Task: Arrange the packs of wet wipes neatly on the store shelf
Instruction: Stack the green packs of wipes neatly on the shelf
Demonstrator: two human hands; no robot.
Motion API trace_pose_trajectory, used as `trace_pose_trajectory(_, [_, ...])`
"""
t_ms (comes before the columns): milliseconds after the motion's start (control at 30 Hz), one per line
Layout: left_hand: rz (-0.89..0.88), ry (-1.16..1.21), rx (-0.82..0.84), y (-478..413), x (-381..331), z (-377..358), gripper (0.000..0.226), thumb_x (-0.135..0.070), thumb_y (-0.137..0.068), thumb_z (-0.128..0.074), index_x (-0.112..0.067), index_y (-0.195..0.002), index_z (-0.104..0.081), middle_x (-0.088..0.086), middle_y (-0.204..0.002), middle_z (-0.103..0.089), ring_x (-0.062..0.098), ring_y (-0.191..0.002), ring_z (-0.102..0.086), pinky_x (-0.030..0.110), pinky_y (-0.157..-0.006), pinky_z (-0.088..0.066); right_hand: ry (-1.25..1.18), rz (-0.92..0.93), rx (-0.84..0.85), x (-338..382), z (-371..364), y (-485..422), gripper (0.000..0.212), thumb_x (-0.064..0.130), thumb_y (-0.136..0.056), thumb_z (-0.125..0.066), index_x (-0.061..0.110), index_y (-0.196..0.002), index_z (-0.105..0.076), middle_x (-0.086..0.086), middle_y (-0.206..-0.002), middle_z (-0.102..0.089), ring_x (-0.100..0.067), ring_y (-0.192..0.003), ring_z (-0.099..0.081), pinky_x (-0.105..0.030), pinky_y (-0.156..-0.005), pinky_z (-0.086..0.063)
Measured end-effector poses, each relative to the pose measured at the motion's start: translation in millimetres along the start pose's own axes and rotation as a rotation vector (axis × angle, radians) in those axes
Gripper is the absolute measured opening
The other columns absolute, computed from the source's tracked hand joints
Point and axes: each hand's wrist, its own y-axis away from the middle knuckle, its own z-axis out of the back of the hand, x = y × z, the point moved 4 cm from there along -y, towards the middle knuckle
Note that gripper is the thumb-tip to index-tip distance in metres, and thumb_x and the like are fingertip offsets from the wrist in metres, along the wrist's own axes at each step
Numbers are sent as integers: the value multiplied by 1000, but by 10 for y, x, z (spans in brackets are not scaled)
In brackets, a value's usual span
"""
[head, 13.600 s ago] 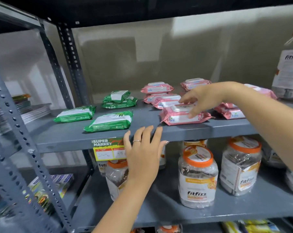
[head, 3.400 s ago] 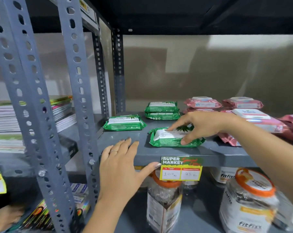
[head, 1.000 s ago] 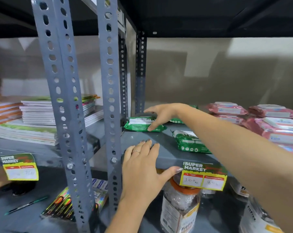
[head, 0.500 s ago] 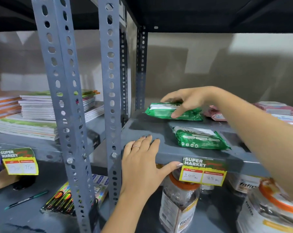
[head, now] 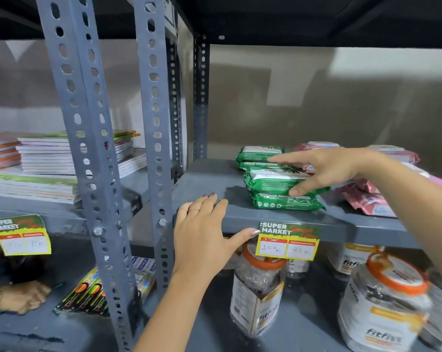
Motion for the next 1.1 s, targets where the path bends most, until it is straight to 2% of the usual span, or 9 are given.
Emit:
trace_pose_trajectory(200, [1,-12,0,-3,6,-11,93,-90,-73,-24,-22,-126,-61,1,-136,-57,19,-125,-50,36,-106,-27,-134,27,-80,8,40,69,46,19,-81,-69,46,-116,-60,20,-129,-51,-1,-120,-44,-14,-91,-26])
trace_pose_trajectory(333, [1,-26,-3,-3,7,-20,92,-90,-73,-27,-23,-128,-59,1,-137,-56,19,-127,-48,37,-107,-27,-100,-56,-154,-22,49,75,41,57,-71,-68,48,-111,-63,16,-107,-70,-5,-98,-61,-15,-81,-41])
trace_pose_trajectory(400, [3,-31,-3,0,13,-25,93,-90,-73,-25,-23,-129,-58,0,-138,-55,19,-128,-47,37,-108,-25,29,-55,-218,-3,35,60,53,83,-65,-47,51,-103,-65,16,-89,-75,-6,-92,-65,-25,-85,-47])
trace_pose_trajectory(467, [4,-30,-5,2,12,-27,94,-90,-73,-24,-24,-130,-58,0,-139,-54,18,-129,-46,37,-109,-25,137,-83,-297,-21,24,46,73,88,-67,-25,42,-102,-69,-2,-99,-74,-20,-96,-66,-37,-89,-48])
trace_pose_trajectory(567, [2,-25,-10,-4,10,-32,93,-90,-73,-25,-23,-130,-57,0,-139,-54,18,-130,-45,38,-110,-25,180,-82,-351,-91,28,18,62,67,-87,-26,29,-116,-65,-8,-118,-67,-21,-104,-60,-34,-91,-43])
trace_pose_trajectory(633, [2,-29,-7,-3,14,-37,93,-90,-73,-25,-24,-131,-57,0,-140,-53,18,-130,-45,38,-110,-25,162,-9,-403,-101,64,33,33,24,-96,-42,26,-124,-60,-5,-125,-58,-18,-113,-53,-34,-96,-39])
trace_pose_trajectory(733, [2,-38,-3,-1,12,-39,94,-90,-73,-24,-24,-131,-56,-1,-141,-53,17,-131,-44,38,-110,-25,153,28,-371,-117,80,106,62,-11,-80,-42,25,-128,-56,-1,-141,-46,-23,-126,-46,-37,-105,-37])
trace_pose_trajectory(933, [1,-37,3,-9,14,-42,93,-89,-74,-24,-23,-130,-57,0,-139,-54,18,-129,-46,40,-110,-28,139,21,-241,-104,-25,139,61,-5,-83,-45,36,-127,-56,2,-132,-59,-35,-113,-57,-49,-96,-44])
trace_pose_trajectory(1100, [-2,-28,-4,-5,13,-37,92,-89,-73,-25,-24,-130,-57,0,-139,-54,18,-129,-46,40,-110,-27,112,40,-253,-104,26,162,44,16,-84,-65,36,-123,-60,10,-123,-59,-8,-110,-56,-23,-96,-40])
